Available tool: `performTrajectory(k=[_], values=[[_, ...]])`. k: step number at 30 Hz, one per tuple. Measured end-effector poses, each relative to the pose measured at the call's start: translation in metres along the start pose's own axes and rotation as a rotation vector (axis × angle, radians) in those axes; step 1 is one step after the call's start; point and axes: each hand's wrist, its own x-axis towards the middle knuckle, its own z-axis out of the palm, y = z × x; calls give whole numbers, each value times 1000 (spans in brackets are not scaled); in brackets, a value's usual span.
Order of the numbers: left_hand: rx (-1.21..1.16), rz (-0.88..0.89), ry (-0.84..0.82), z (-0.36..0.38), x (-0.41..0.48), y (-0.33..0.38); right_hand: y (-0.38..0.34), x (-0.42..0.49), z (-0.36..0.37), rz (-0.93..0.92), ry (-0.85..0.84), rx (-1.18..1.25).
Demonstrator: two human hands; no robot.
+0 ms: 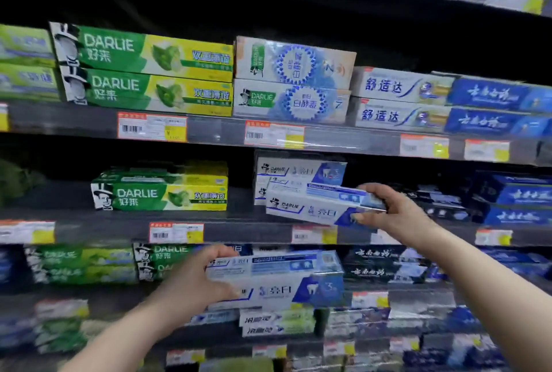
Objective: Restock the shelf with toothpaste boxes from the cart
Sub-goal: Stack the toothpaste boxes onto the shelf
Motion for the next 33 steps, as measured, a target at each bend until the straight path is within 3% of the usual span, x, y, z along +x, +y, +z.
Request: performTrajectory(k=[7, 14, 21, 33], values=[[-48, -143, 232, 35, -3, 12, 25, 66, -2, -90, -171, 84], [-63, -190, 225, 34, 8, 21, 51, 88, 11, -88, -229, -22], [-117, -183, 193, 34, 26, 22, 60, 87, 8, -97, -28, -141], [-118, -172, 161, 32, 44, 21, 70, 95, 17, 34, 3, -183]])
